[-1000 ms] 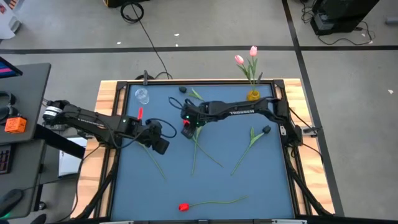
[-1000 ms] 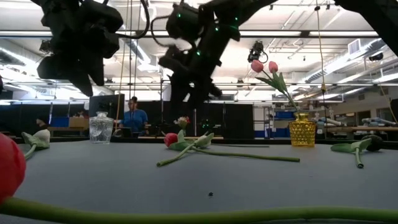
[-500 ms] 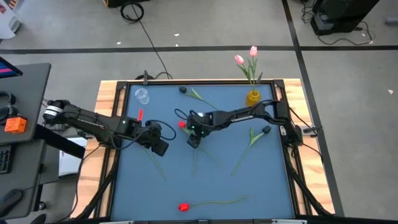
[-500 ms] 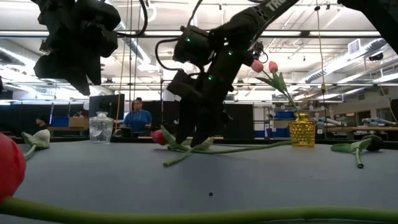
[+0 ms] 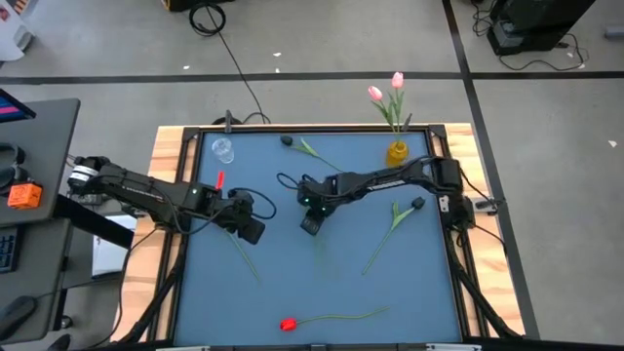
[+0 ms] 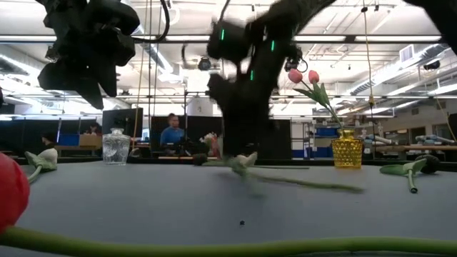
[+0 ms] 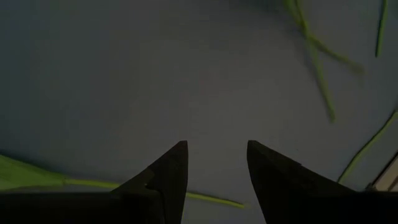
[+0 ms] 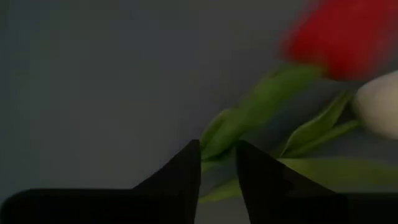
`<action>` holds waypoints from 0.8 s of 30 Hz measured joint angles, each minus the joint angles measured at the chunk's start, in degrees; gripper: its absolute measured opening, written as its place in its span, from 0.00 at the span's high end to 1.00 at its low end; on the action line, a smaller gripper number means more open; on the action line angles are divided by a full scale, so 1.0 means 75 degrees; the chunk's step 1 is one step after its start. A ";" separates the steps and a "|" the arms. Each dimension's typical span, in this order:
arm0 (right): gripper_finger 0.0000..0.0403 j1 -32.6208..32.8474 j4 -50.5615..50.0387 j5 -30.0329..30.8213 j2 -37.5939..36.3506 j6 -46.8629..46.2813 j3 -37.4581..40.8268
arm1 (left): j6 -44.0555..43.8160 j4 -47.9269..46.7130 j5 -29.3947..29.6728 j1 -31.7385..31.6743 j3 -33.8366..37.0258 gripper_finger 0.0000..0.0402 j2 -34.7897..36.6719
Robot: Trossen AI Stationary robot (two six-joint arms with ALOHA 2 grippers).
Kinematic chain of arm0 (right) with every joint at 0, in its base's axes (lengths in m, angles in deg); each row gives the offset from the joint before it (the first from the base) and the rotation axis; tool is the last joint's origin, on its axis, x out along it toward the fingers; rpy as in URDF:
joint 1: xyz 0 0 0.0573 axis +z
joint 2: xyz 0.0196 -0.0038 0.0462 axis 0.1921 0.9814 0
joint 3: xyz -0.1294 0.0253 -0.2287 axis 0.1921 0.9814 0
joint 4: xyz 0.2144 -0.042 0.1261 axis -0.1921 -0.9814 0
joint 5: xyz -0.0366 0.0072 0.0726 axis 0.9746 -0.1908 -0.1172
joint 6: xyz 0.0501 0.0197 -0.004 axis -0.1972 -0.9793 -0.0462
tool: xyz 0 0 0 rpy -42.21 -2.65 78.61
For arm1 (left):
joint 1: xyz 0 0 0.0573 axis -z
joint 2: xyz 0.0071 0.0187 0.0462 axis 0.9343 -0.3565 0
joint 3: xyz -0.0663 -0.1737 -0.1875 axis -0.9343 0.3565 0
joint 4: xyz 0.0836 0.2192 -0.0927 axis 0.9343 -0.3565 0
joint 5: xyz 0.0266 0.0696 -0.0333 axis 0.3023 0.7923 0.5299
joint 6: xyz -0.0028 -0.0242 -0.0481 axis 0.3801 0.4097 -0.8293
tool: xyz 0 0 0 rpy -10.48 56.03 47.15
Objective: Sort flowers into vase by color
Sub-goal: Put the top red flower into the yellow vase
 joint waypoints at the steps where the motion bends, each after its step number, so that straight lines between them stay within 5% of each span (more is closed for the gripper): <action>1: 0.73 0.0000 -0.0177 -0.0030 -0.0271 0.0000 -0.0116 | 0.0000 -0.0001 -0.0007 0.0000 0.0000 0.58 0.0000; 10: 0.63 -0.0300 -0.1234 0.0789 -0.2006 0.0029 -0.0225 | 0.0140 -0.0027 0.0152 0.0133 0.0000 0.58 0.0000; 16: 0.51 -0.0166 -0.1604 0.0900 -0.1901 -0.0030 -0.0210 | 0.0597 -0.0163 0.0441 0.0109 0.0000 0.58 0.0558; 24: 0.46 0.0870 -0.0497 0.1483 -0.0987 0.0180 -0.0139 | 0.0812 -0.0151 0.0821 0.0017 0.0000 0.58 0.1412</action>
